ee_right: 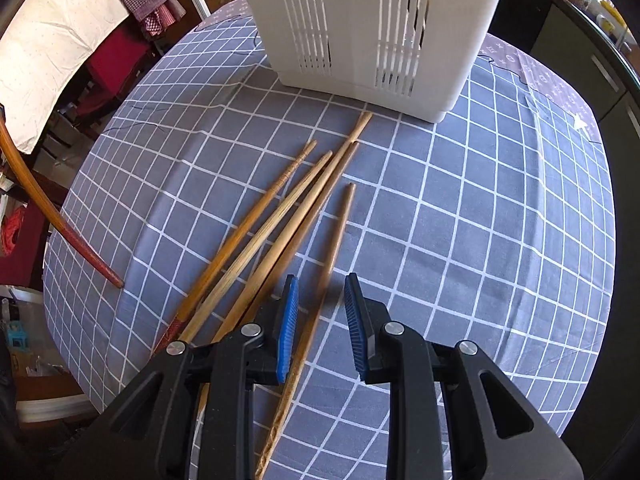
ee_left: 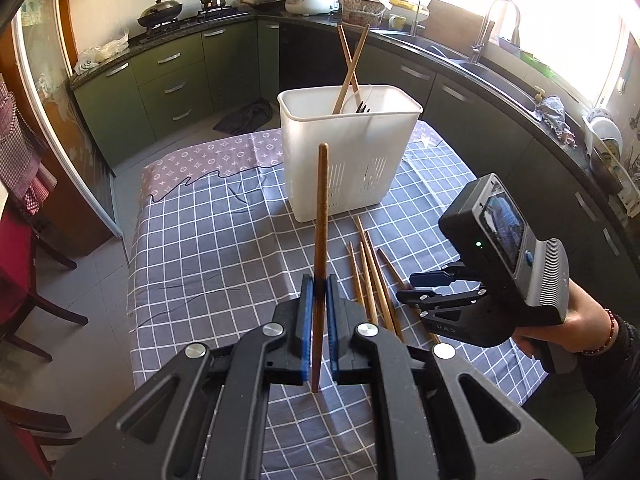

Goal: Organize utensils
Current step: 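Grasp and lift a wooden chopstick with the right tool while the left tool holds its chopstick upright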

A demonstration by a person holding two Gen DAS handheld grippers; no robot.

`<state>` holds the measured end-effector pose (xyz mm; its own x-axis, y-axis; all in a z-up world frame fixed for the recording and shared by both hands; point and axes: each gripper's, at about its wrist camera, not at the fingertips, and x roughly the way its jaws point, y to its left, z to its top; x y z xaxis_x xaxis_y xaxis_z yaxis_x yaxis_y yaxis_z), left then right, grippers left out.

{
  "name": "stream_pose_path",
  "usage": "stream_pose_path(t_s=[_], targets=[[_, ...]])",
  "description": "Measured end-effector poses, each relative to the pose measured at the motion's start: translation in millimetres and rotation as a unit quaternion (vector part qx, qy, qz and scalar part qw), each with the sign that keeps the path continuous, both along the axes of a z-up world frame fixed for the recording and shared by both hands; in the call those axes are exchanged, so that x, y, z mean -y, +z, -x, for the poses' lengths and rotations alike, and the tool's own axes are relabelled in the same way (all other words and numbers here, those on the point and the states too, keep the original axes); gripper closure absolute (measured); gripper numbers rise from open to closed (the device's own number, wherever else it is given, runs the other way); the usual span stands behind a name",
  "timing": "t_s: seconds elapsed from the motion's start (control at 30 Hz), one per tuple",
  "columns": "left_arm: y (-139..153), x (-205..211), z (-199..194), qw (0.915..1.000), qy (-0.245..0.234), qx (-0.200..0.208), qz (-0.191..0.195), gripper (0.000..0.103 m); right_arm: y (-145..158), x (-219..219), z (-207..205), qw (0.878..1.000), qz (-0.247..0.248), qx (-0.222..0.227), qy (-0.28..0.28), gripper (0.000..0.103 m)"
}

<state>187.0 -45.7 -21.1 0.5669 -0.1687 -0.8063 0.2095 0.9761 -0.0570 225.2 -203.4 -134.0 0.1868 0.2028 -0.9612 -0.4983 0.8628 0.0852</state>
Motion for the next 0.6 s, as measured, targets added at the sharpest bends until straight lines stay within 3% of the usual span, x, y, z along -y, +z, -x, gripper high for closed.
stream_pose_path(t_s=[0.1,0.2,0.37,0.47,0.6], targets=[[0,-2,2,1.0,-0.001,0.002,0.002,0.096,-1,-6,0,1.0,0.017,0.005,0.004,0.079],[-1,-2,3,1.0,-0.002,0.002,0.002,0.096,-3,-14,4,0.999,0.029,0.019,0.012,0.093],[-2,-1,4,1.0,-0.003,0.001,0.001,0.096,-4,-15,5,0.999,0.02,0.025,0.007,0.095],[1,0,5,1.0,-0.004,0.003,0.001,0.096,10,-3,9,0.999,0.002,0.039,0.003,0.096],[4,1,6,1.0,-0.005,0.007,-0.001,0.096,51,14,17,0.995,-0.032,0.089,-0.009,0.096]])
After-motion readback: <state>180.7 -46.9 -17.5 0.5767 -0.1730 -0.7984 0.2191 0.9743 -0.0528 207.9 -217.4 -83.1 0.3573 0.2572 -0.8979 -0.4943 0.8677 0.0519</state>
